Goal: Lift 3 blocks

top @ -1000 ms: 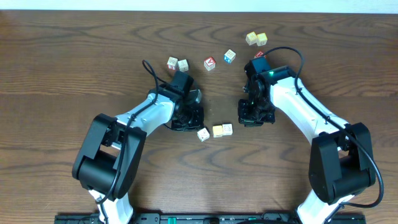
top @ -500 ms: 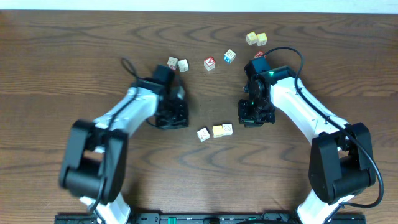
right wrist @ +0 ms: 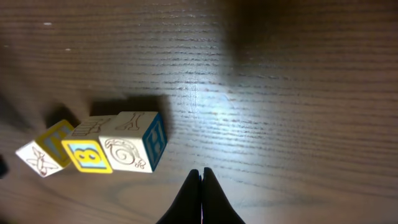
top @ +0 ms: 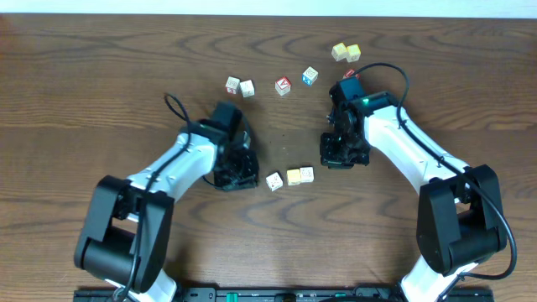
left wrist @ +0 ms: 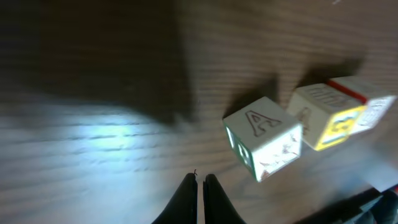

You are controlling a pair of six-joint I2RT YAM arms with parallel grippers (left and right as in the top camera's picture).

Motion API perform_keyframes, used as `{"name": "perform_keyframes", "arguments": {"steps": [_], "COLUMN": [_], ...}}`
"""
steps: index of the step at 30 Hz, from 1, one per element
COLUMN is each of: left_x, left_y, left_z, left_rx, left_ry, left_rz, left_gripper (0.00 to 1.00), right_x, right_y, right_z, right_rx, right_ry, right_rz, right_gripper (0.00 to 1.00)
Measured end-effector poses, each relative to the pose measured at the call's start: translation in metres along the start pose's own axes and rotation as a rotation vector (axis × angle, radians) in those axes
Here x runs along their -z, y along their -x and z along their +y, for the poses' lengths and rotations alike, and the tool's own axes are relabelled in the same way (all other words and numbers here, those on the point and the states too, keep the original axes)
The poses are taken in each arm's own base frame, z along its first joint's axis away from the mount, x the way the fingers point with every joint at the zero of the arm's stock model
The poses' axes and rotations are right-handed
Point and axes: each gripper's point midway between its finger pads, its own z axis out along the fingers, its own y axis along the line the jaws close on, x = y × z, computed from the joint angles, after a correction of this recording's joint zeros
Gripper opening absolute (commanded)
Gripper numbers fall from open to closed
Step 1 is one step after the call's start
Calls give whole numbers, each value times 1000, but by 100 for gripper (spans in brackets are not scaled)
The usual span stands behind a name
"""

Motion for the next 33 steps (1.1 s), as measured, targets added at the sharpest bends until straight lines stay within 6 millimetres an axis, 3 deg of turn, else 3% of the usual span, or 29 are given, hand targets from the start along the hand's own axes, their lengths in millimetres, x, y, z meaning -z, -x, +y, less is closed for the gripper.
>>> {"name": "perform_keyframes", "arguments": {"steps": [7, 16, 27, 33], "left_x": [-9, -19, -20, -14], "left_y": [4, 6, 9, 7], "left_z": [-11, -28, -30, -17], "left_rx": [16, 4, 5, 67], "left_ry": [-29, -57, -68, -64], "left_rz": [-34, -56, -68, -34], "left_gripper": [7, 7, 7, 7], "right_x": [-12, -13, -13, -13], "right_y": [-4, -2, -3, -3], "right_z": [-4, -2, -1, -1], "right_rx": [-1, 1, 1, 1], "right_ry": [1, 12, 20, 21], "right_rz": [2, -6, -2, 0], "right_gripper": [1, 1, 1, 1]}}
